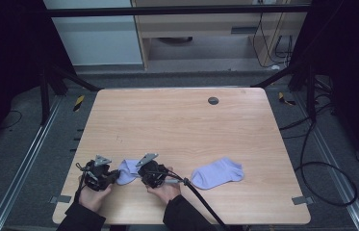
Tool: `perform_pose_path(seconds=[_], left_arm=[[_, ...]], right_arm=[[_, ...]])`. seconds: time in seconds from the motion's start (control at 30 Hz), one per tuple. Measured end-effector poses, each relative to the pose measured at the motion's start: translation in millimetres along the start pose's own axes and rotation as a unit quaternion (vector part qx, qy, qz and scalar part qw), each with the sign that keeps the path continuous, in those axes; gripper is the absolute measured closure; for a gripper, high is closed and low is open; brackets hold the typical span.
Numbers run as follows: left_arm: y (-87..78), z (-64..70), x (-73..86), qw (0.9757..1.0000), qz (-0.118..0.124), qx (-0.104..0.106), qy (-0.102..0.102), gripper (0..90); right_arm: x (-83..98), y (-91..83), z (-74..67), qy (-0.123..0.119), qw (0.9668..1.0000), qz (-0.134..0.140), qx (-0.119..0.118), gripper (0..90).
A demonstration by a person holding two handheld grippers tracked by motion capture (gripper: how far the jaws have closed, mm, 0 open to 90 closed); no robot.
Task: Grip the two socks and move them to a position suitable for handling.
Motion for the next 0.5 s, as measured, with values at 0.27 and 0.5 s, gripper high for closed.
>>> perform_pose_path(seconds=[0.27,0.5], left_arm=[[-2.5,2.9,-2.8,0.9999,0.005,0.008,0.01,86.4],[-2.2,5.0,-4.1,0.9996,0.003,0.013,0.024,86.5]], right_arm=[[-9.4,-30.3,15.3,0.066,0.9943,0.079,-0.027,83.3],[-18.3,-40.9,36.2,0.118,0.9868,0.11,-0.013,83.3]])
Point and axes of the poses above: each handheld gripper's, and its own axes: y roughly forward along the jaws, x roughly out of its underside, z roughly to its right, the point moved 8 cm from there along y, roughly forward along the jaws, and after that the axes turned 5 degrees about -z, right-handed, at the moved point
